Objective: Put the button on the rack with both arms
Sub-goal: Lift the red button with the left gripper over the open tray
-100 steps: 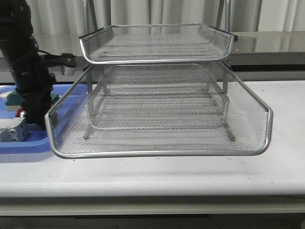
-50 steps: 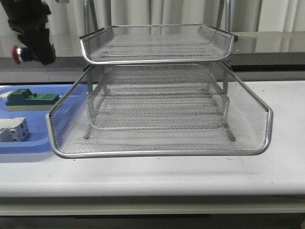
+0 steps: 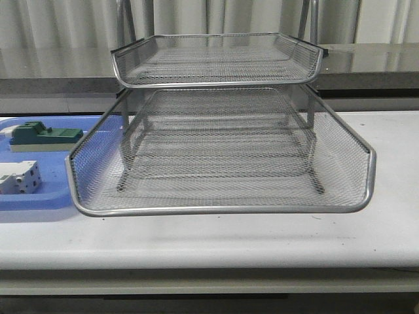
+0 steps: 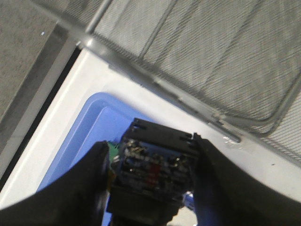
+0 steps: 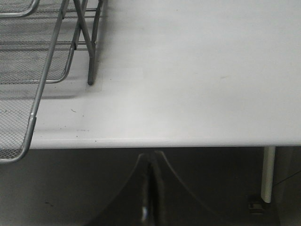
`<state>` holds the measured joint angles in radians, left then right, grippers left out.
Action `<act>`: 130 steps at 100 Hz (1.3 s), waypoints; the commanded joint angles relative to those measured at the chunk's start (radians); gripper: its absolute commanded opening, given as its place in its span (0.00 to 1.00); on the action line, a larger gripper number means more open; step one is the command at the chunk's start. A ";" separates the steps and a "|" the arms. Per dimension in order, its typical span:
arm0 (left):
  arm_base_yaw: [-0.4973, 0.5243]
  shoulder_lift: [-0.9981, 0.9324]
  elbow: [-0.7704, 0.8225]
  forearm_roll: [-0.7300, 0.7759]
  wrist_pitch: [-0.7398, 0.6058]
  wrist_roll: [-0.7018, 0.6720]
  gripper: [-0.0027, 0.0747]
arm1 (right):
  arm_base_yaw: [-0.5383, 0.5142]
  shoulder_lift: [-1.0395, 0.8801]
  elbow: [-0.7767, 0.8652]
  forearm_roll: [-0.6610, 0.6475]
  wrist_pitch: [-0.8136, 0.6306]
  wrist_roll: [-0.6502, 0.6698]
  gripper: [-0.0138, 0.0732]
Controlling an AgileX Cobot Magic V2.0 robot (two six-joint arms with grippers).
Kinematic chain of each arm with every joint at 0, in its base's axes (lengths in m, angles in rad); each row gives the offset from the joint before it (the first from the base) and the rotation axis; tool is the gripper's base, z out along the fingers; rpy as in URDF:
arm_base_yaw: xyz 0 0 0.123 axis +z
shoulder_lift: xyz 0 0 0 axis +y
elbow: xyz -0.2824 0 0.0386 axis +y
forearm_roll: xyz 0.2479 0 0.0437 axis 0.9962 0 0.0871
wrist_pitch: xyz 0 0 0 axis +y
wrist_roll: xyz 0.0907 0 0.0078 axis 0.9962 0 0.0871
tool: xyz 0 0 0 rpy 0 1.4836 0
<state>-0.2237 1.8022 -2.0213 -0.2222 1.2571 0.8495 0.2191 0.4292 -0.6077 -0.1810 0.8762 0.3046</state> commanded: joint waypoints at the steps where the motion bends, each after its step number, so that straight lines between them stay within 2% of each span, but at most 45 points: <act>1: -0.063 -0.081 0.015 -0.040 0.010 -0.016 0.01 | 0.004 0.007 -0.034 -0.024 -0.070 -0.001 0.03; 27: -0.282 -0.102 0.158 -0.040 0.010 -0.039 0.01 | 0.004 0.007 -0.034 -0.024 -0.070 -0.001 0.03; 46: -0.381 -0.088 0.244 -0.040 0.010 -0.039 0.01 | 0.004 0.007 -0.034 -0.024 -0.070 -0.001 0.03; 69: -0.403 -0.019 0.248 -0.055 0.001 -0.039 0.01 | 0.004 0.007 -0.034 -0.024 -0.070 -0.001 0.03; 88: -0.403 0.057 0.248 -0.125 0.001 -0.039 0.01 | 0.004 0.007 -0.034 -0.024 -0.070 -0.001 0.03; 112: -0.403 0.109 0.248 -0.117 0.002 -0.038 0.01 | 0.004 0.007 -0.034 -0.024 -0.070 -0.001 0.03; 122: -0.403 0.109 0.248 -0.117 0.009 -0.031 0.10 | 0.004 0.007 -0.034 -0.024 -0.070 -0.001 0.03; 130: -0.403 0.109 0.248 -0.117 0.009 -0.031 0.28 | 0.004 0.007 -0.034 -0.024 -0.070 -0.001 0.03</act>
<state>-0.6204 1.9651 -1.7468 -0.3084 1.2434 0.8196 0.2191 0.4292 -0.6077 -0.1827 0.8762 0.3046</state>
